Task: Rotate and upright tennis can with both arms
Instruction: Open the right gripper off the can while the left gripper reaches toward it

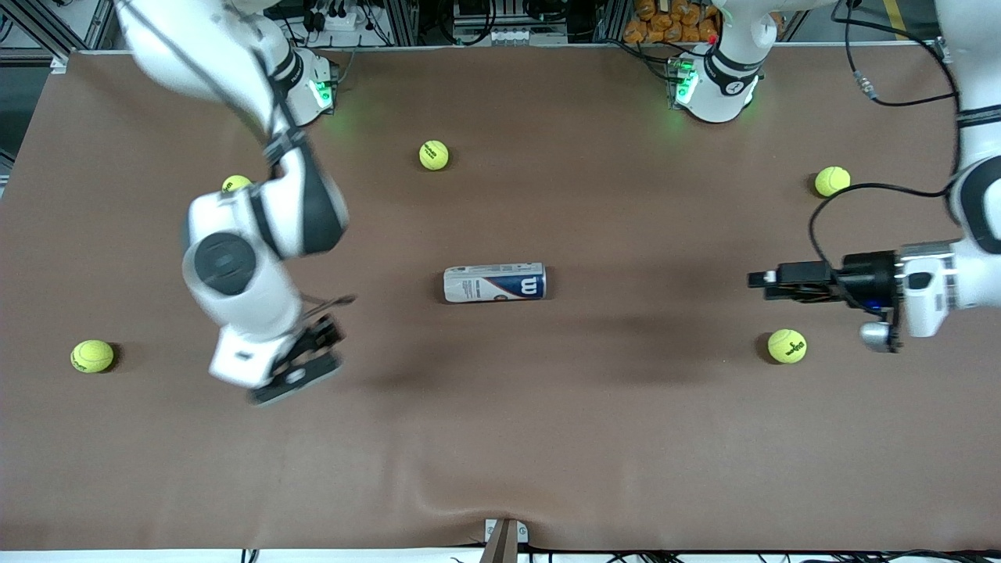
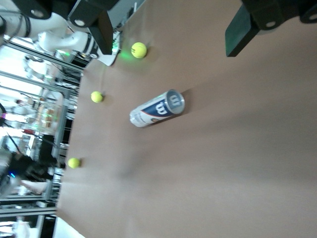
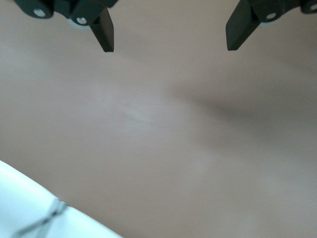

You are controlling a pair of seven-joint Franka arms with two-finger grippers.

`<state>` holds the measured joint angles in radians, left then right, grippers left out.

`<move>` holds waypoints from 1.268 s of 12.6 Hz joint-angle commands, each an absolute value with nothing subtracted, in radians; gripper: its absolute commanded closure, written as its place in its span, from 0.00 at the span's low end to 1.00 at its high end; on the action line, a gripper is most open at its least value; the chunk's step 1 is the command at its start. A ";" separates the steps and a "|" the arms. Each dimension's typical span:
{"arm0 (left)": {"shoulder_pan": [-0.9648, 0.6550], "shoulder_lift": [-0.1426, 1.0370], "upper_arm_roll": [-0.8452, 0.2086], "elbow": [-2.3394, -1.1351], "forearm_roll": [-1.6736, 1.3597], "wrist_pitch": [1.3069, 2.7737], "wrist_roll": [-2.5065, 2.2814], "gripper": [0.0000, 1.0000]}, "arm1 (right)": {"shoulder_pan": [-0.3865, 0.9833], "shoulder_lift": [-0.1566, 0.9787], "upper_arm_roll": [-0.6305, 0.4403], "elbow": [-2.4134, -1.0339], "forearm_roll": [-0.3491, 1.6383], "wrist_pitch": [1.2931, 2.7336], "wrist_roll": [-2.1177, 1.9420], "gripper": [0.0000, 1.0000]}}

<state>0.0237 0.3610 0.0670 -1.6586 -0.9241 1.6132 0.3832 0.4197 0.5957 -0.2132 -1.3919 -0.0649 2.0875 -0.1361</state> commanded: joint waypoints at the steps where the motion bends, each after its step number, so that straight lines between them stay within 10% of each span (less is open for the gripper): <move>1: 0.018 0.380 0.058 -1.733 -0.998 1.635 0.512 0.00 | 0.342 0.653 -0.198 -1.387 -0.068 2.224 -0.016 0.00; 9: -0.023 0.580 -0.024 -1.793 -1.323 1.713 0.768 0.00 | 0.173 0.719 -0.193 -1.494 -0.060 2.591 0.070 0.00; 16: -0.139 0.650 -0.037 -1.855 -1.537 1.810 0.830 0.00 | 0.172 0.416 -0.193 -1.833 -0.060 2.568 0.094 0.00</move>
<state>-0.1164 0.6418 -0.0367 -1.8362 -1.4749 1.7843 0.8034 0.1817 0.5828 -0.2112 -1.6604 -0.0603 2.5762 0.0883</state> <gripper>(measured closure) 0.000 0.000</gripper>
